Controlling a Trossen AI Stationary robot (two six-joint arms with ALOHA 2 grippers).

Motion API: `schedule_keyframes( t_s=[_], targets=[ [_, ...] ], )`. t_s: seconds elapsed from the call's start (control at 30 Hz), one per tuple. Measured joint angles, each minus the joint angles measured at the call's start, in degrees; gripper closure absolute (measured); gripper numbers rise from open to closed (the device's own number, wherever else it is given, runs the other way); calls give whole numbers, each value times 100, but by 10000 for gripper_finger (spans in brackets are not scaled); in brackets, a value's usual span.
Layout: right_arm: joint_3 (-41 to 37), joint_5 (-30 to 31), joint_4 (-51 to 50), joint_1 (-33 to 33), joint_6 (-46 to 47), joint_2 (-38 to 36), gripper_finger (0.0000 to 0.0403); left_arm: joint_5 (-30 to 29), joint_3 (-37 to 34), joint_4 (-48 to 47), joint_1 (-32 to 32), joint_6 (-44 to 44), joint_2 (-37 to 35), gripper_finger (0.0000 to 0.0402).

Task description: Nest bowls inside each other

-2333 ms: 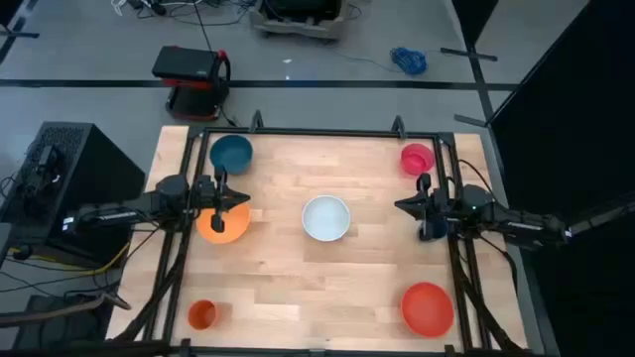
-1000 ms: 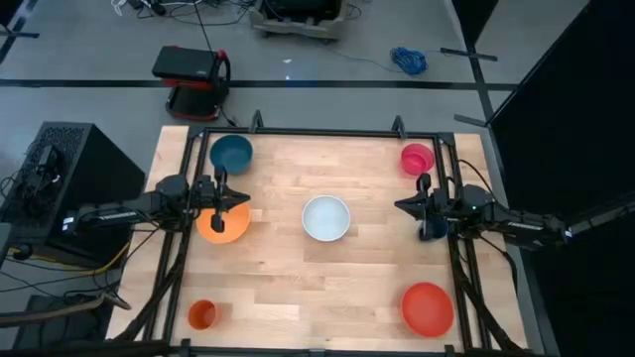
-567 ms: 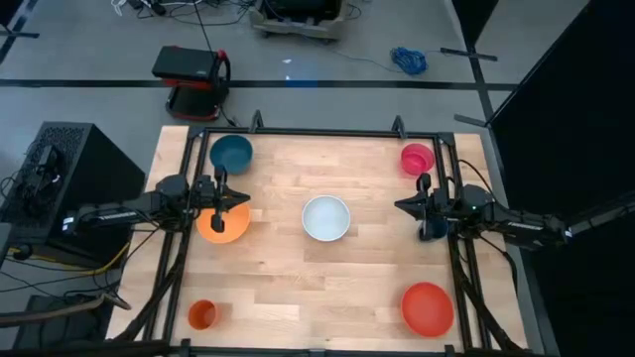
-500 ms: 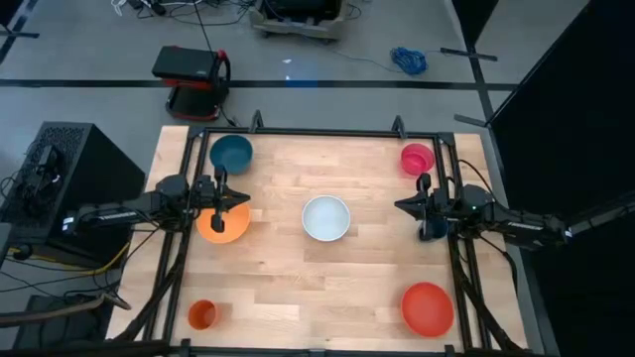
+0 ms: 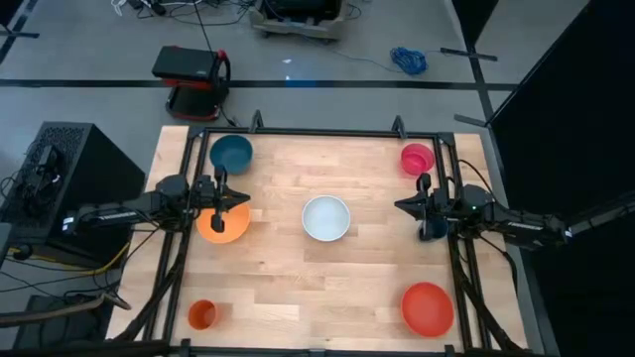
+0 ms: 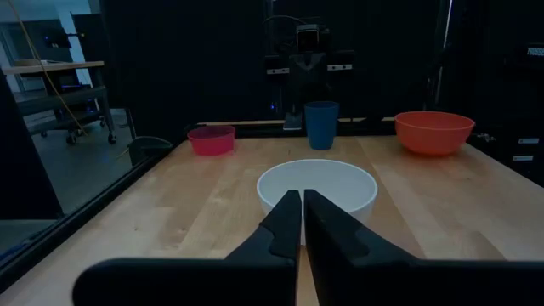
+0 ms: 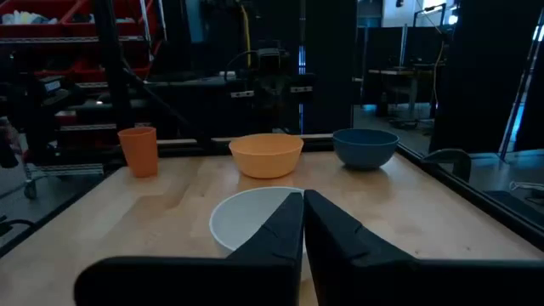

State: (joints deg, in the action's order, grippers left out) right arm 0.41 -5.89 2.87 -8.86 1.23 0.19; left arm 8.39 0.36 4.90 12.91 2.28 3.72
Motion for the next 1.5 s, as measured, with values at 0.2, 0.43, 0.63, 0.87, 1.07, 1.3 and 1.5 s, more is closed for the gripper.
schedule_keyframes(
  t_s=[0.2,0.43,0.63,0.87,1.07,1.3,1.5],
  targets=[
    [1,0,0,0,0,0,403,-1,0,3,0,0,-1,395],
    [1,0,2,0,0,2,403,1,0,114,0,0,-1,396],
    [1,0,0,0,0,0,403,1,0,236,0,0,-1,398],
    [-1,15,18,0,0,0,403,-117,67,469,0,-140,1,397],
    [0,46,50,0,1,1,403,-328,194,530,1,-397,2,399],
    [1,83,85,0,1,2,403,-640,386,569,2,-654,7,402],
    [-1,90,85,0,107,2,403,-1675,1464,-987,2,-428,356,402]
  ],
)
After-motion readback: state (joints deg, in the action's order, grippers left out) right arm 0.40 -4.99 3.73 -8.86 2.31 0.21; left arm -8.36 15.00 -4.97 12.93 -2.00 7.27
